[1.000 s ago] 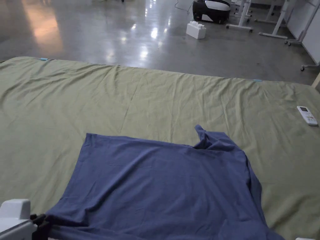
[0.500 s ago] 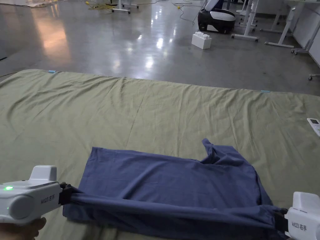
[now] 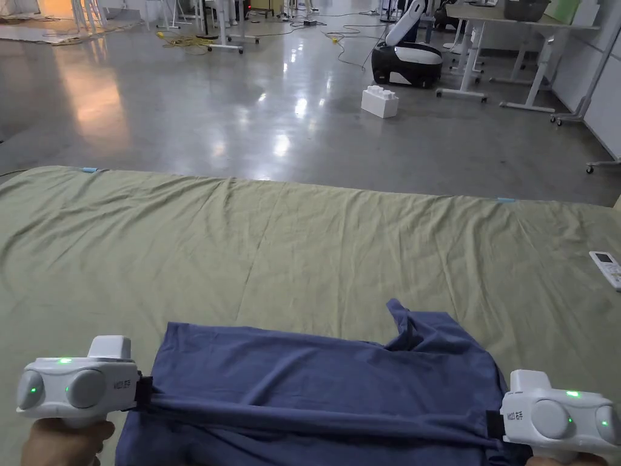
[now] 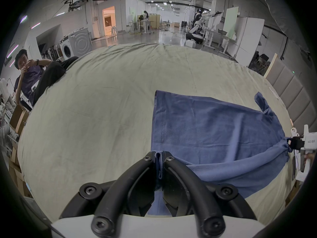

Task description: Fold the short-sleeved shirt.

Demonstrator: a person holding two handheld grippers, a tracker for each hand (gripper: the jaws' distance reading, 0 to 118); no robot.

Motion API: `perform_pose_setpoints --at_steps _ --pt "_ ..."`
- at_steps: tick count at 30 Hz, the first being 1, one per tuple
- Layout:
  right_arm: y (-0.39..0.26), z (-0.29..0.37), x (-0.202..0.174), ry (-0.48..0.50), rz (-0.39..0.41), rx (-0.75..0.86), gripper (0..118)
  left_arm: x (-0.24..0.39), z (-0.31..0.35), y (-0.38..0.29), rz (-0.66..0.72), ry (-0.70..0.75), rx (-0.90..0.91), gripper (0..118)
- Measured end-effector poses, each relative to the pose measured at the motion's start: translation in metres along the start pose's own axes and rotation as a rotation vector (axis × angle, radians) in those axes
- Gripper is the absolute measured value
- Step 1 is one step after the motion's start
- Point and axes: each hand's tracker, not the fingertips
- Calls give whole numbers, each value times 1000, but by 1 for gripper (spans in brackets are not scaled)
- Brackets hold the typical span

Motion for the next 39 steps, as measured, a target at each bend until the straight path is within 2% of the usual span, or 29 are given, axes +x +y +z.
perform_pose_setpoints --at_steps 4,5,6,7,8,9,14,16,18,21,22,24,25,26,27,32,35,39 --pt "-6 13 1 -15 11 77 54 1 0 0 -15 -7 6 10" --pt "-7 18 2 -4 5 105 62 2 3 -1 -16 -13 14 18" --pt "-8 25 2 4 -1 135 67 3 7 -2 -24 -23 31 32" --pt "-9 33 0 11 -2 182 72 5 12 -3 -35 -33 44 52" --pt "-11 41 -1 15 2 228 75 6 19 -3 -43 -37 59 62" --pt "-14 51 -3 22 9 287 76 9 27 -5 -56 -41 89 65" --pt "-33 97 -20 29 -26 531 77 20 72 -22 -62 -64 316 64" --pt "-42 113 -30 20 -39 607 73 25 91 -33 -56 -78 394 62" --pt "-53 129 -42 5 -27 699 57 35 111 -48 -55 -71 486 53" --pt "-64 148 -57 -14 -3 774 20 45 129 -66 -54 -44 558 13" --pt "-67 155 -61 5 19 820 12 50 136 -73 -55 -31 570 8" --pt "-73 161 -67 -1 -26 781 10 54 146 -82 -51 -21 603 8" --pt "-76 169 -69 -25 -7 845 5 57 152 -88 -51 -28 621 6" --pt "-80 173 -71 -9 -4 874 2 59 157 -92 -51 -29 635 3" --pt "-84 176 -72 -4 -30 858 2 62 162 -95 -52 -29 638 2" --pt "-92 191 -77 -48 -23 901 0 68 172 -103 -90 30 649 0" --pt "-95 191 -74 -28 -39 893 0 58 169 -101 -47 28 610 0" --pt "-99 186 -72 -23 -41 863 0 34 142 -88 36 16 429 0"
